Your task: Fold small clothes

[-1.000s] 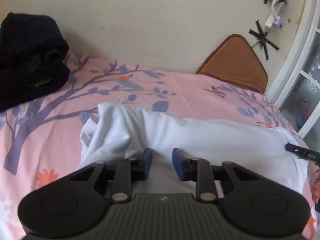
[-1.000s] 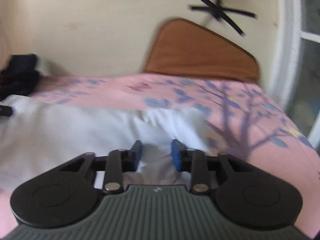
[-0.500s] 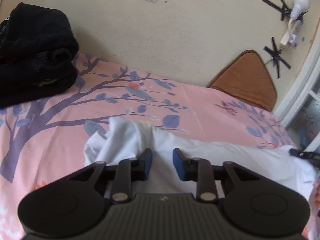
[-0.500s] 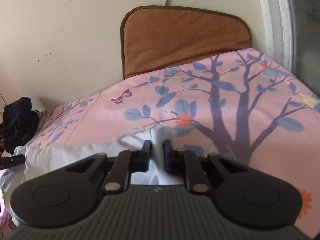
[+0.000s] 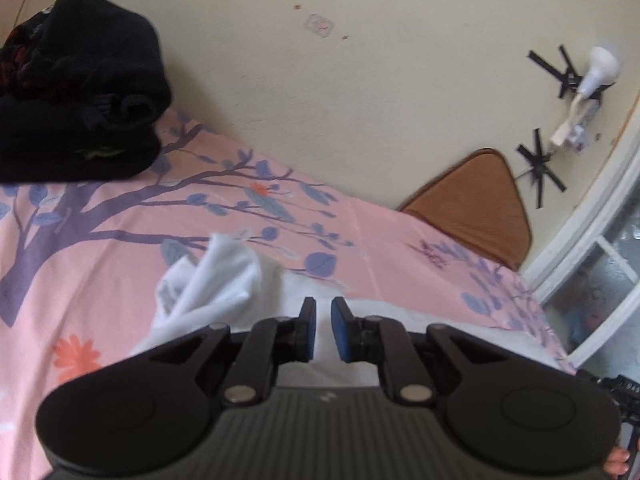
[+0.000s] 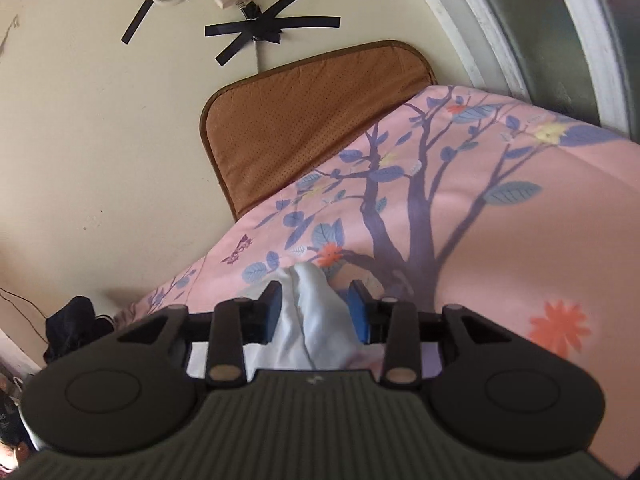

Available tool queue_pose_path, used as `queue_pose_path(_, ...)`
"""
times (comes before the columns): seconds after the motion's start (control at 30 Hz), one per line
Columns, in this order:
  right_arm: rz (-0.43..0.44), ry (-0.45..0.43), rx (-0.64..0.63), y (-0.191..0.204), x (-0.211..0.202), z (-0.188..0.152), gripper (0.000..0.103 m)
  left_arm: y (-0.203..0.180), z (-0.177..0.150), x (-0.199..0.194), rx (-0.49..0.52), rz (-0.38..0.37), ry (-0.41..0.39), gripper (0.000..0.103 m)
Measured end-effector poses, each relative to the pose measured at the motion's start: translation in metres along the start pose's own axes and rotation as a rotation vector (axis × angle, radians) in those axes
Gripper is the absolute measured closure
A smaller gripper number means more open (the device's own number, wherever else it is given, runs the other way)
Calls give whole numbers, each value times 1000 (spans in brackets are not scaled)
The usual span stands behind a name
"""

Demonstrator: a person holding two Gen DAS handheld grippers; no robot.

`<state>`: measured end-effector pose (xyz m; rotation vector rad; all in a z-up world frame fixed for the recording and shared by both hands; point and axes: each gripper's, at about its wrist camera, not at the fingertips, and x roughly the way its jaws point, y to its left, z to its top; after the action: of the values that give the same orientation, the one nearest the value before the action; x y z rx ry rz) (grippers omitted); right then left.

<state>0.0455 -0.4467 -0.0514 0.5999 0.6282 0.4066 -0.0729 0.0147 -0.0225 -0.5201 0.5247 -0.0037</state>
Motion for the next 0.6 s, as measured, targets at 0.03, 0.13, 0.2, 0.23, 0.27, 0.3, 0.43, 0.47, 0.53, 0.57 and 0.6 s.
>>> queue_pose_path(0.03, 15, 21, 19, -2, -6, -6, 58, -12, -1, -1, 23, -37, 2, 92)
queue_pose_path(0.13, 45, 95, 72, -5, -14, -25, 57, -47, -9, 7, 99, -144, 57, 92)
queue_pose_path(0.2, 39, 124, 75, -1, -12, -35, 57, -64, -18, 18, 140, -192, 102, 92)
queue_pose_path(0.23, 32, 128, 57, 4, -11, -39, 57, -70, -23, 24, 156, -199, 124, 92)
queue_pose_path(0.27, 27, 115, 33, 8, -10, -42, 57, -74, -28, 30, 167, -203, 150, 92)
queue_pose_path(0.3, 22, 113, 18, 13, -8, -42, 57, -76, -32, 36, 173, -203, 174, 92)
queue_pose_path(0.43, 39, 93, 33, 19, 12, -40, 57, -65, -49, 55, 193, -107, 232, 97)
queue_pose_path(0.47, 47, 93, 36, 21, 17, -39, 58, -61, -51, 54, 190, -124, 222, 97)
queue_pose_path(0.53, 43, 135, 47, 25, 31, -37, 90, -60, -49, 54, 173, -125, 230, 97)
queue_pose_path(0.57, 44, 142, 66, 27, 34, -36, 91, -61, -49, 53, 178, -119, 229, 97)
queue_pose_path(0.6, 56, 141, 73, 31, 34, -35, 92, -62, -50, 53, 189, -114, 224, 97)
